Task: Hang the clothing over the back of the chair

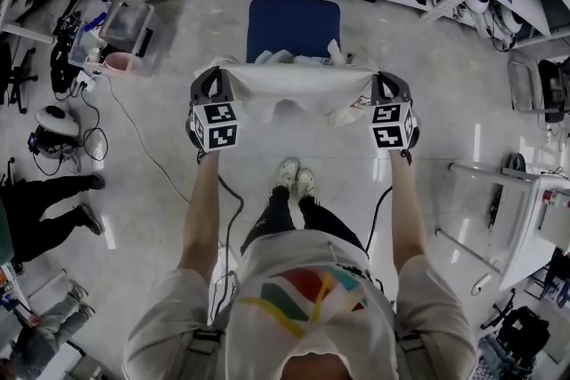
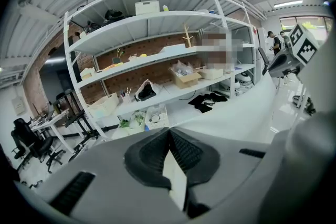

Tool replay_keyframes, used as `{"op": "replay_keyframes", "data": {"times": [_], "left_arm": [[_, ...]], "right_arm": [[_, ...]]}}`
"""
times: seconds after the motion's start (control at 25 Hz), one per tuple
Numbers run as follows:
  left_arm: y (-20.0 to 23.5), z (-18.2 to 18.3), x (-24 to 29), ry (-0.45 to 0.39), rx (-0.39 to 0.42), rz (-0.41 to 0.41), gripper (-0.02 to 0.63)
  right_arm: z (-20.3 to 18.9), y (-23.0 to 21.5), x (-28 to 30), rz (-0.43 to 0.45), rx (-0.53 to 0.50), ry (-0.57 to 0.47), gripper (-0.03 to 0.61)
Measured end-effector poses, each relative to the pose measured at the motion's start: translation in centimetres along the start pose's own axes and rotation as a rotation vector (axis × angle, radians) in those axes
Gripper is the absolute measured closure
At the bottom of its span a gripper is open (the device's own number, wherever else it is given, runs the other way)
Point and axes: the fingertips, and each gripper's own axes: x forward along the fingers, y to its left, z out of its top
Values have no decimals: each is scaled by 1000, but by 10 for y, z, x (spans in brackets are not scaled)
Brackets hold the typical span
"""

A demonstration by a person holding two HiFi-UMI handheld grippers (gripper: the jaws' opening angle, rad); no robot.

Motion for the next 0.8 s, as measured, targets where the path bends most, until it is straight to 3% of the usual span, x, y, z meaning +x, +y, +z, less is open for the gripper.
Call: {"op": "replay_keyframes", "data": {"times": [0.8], "left_arm": [[-20, -52, 2, 98, -6, -29, 600]], "right_arm": [[-37, 22, 17, 22, 16, 45, 571]]}}
